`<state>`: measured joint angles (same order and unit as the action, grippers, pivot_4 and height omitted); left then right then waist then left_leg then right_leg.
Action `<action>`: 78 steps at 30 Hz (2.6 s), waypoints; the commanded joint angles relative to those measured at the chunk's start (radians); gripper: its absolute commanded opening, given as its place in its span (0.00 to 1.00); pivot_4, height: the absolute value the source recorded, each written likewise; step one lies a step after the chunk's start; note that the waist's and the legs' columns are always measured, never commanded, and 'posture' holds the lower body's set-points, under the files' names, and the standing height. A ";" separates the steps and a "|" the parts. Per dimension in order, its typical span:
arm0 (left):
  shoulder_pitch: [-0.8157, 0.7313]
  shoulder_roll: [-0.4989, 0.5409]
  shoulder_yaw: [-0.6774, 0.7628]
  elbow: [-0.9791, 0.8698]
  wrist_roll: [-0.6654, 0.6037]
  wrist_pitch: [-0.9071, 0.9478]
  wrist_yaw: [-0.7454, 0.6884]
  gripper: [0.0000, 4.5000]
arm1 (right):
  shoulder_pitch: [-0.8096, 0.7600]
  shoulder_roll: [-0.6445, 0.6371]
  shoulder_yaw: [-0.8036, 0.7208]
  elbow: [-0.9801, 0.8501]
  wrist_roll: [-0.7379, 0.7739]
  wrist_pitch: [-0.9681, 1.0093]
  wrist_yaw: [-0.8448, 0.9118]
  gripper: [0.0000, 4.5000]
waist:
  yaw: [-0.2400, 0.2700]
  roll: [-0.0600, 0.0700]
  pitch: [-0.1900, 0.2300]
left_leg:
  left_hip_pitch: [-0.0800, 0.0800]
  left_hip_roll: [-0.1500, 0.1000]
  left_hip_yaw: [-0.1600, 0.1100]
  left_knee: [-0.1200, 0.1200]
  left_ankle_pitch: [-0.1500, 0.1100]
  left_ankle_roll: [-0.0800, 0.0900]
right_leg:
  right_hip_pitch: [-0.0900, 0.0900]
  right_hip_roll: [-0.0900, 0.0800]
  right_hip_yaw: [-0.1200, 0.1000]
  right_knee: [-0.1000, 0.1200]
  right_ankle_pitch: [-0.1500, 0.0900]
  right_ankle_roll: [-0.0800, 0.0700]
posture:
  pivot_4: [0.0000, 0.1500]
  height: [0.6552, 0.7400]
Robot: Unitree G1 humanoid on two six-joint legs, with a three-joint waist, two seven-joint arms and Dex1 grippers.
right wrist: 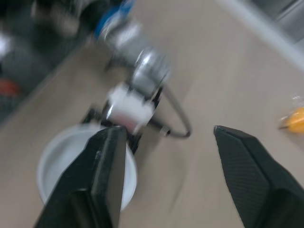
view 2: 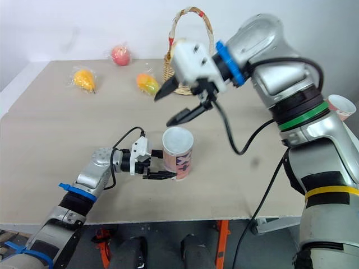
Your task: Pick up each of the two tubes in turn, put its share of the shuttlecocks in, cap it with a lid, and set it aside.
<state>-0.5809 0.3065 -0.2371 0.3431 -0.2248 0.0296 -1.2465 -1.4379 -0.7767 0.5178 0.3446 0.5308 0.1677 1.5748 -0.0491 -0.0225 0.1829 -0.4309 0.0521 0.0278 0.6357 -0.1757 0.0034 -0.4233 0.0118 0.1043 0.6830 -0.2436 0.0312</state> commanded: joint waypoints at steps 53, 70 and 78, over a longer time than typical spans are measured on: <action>-0.034 0.033 0.001 0.074 0.019 -0.004 -0.043 0.70 | 0.794 -0.145 -0.665 -0.496 0.087 0.411 -0.268 1.00 | 0.017 -0.005 -0.024 | 0.000 -0.002 -0.002 -0.002 -0.010 -0.002 | 0.002 0.000 0.000 -0.001 -0.012 0.002 | 1.00 1.00; -0.071 0.033 -0.001 0.092 0.029 -0.005 -0.072 0.70 | 1.097 0.139 -0.443 -0.604 -0.062 0.359 -0.560 1.00 | 0.003 -0.005 -0.024 | 0.001 -0.003 -0.001 0.002 -0.009 -0.003 | 0.004 0.001 0.003 -0.001 -0.012 0.012 | 1.00 1.00; -0.104 0.018 -0.003 0.129 0.036 -0.017 -0.082 0.70 | 1.022 0.233 -0.376 -0.525 -0.113 0.284 -0.555 1.00 | 0.002 -0.005 -0.024 | 0.001 -0.003 -0.001 0.002 -0.009 -0.003 | 0.005 0.001 0.003 -0.001 -0.012 0.013 | 1.00 1.00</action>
<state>-0.6679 0.3287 -0.2349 0.4684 -0.1958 0.0190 -1.3314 -0.3901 -0.5596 0.1264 -0.1736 0.4156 0.4847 1.0112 -0.0466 -0.0279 0.1585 -0.4295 0.0492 0.0262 0.6379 -0.1848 0.0005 -0.4187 0.0126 0.1074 0.6816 -0.2551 0.0437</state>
